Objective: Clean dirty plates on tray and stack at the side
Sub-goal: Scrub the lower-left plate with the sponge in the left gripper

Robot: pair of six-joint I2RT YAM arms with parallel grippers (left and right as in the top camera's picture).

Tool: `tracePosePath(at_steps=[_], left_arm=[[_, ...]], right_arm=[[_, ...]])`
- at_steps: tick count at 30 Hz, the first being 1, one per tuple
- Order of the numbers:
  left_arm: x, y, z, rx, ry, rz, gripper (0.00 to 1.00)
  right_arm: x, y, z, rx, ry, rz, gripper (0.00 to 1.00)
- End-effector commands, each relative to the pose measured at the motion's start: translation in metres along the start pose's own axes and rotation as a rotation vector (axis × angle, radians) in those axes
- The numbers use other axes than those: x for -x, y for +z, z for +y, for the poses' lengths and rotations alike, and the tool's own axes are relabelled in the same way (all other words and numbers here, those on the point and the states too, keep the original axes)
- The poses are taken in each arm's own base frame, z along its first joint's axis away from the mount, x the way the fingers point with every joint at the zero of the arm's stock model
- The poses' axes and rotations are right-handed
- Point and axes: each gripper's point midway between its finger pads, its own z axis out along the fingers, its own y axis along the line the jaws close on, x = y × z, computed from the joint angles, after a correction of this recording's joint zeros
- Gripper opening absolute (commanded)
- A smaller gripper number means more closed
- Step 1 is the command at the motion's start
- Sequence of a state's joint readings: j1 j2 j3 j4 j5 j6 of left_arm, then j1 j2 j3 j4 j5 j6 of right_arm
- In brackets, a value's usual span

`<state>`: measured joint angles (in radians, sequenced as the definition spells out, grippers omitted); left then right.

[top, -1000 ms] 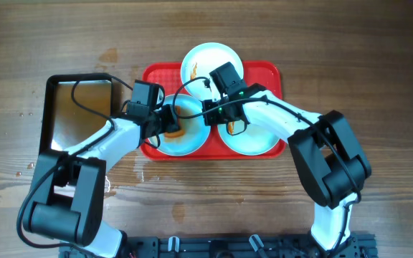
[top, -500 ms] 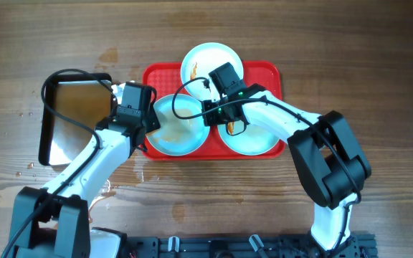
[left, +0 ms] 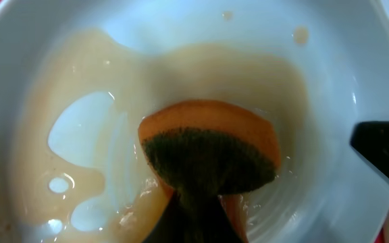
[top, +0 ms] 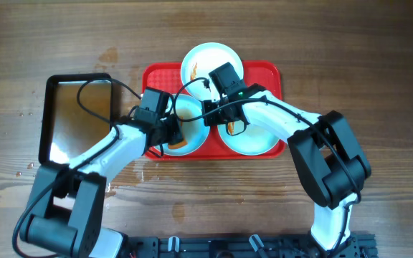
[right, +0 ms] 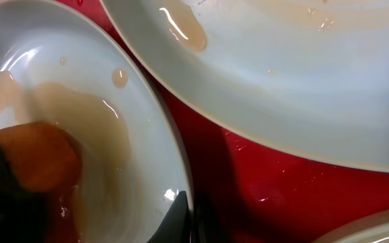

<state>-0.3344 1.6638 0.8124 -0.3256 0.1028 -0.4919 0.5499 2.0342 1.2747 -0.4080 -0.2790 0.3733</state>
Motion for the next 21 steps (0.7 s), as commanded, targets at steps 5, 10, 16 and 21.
tracePosePath(at_steps=[5, 10, 16, 21], left_arm=[[0.013, -0.006, 0.065, 0.342, -0.019, -0.106, 0.04], [0.050, -0.057, 0.059, 0.367, -0.029, -0.290, 0.04], [0.069, -0.106, 0.041, 0.275, -0.052, -0.433, 0.04], [0.082, -0.140, 0.054, 0.220, -0.230, -0.533, 0.04]], right_arm=[[0.011, -0.013, 0.005, 0.004, -0.014, -0.040, 0.05], [0.011, -0.013, 0.005, 0.003, -0.014, -0.039, 0.04], [0.005, -0.014, 0.010, 0.035, -0.010, -0.011, 0.04], [0.019, -0.040, 0.019, 0.034, -0.082, -0.071, 0.04]])
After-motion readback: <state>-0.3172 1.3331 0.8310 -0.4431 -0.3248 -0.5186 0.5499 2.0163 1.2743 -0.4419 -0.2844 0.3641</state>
